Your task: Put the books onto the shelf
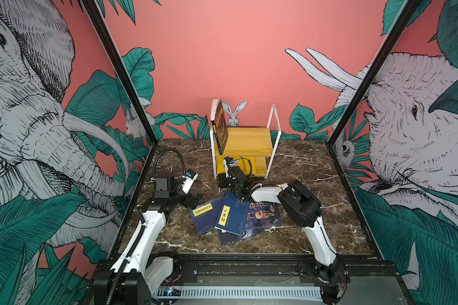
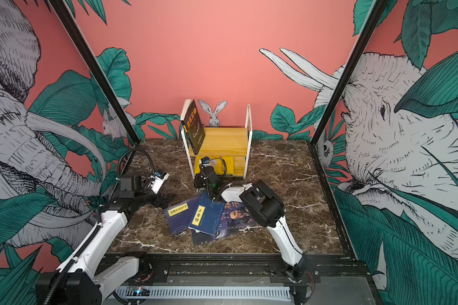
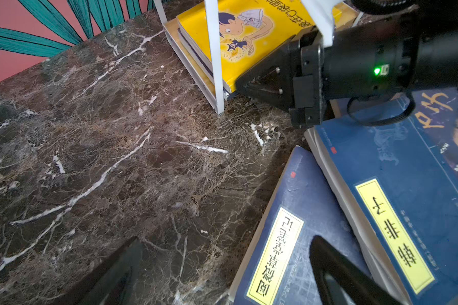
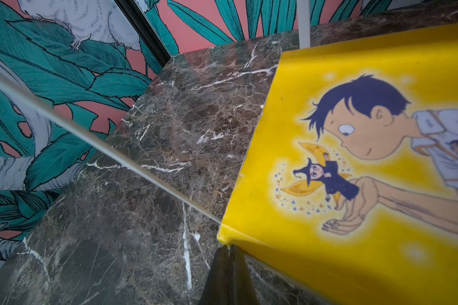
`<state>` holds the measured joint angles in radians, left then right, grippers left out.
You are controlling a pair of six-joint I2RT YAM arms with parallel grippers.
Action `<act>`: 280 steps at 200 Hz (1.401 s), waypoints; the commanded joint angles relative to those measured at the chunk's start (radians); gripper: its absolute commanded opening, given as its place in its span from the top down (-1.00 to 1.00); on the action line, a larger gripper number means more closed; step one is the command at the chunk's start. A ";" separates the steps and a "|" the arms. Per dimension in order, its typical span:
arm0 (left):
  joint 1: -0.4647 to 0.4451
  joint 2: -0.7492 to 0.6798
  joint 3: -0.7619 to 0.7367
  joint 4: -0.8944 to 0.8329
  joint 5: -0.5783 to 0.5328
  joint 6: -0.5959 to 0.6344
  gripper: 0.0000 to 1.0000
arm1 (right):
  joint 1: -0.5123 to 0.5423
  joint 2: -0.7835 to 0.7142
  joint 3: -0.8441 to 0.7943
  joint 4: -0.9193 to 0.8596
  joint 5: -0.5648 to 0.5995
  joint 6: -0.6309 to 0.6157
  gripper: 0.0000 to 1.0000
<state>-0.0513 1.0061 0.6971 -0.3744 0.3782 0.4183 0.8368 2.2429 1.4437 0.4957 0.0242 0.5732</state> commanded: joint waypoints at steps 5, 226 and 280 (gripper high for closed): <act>0.005 -0.001 -0.005 -0.003 0.013 -0.004 -0.99 | 0.004 0.027 0.026 0.011 0.018 0.007 1.00; 0.004 0.007 0.039 -0.019 0.205 -0.075 -0.99 | -0.034 -0.861 -0.717 -0.266 0.288 -0.111 0.15; 0.005 0.074 0.042 0.050 0.413 -0.295 -0.99 | -0.067 -1.146 -0.885 -0.371 0.293 -0.103 -0.36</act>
<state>-0.0513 1.0515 0.7143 -0.3698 0.6315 0.2859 0.7803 1.1690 0.6113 0.1787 0.3134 0.4683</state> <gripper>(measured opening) 0.993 0.643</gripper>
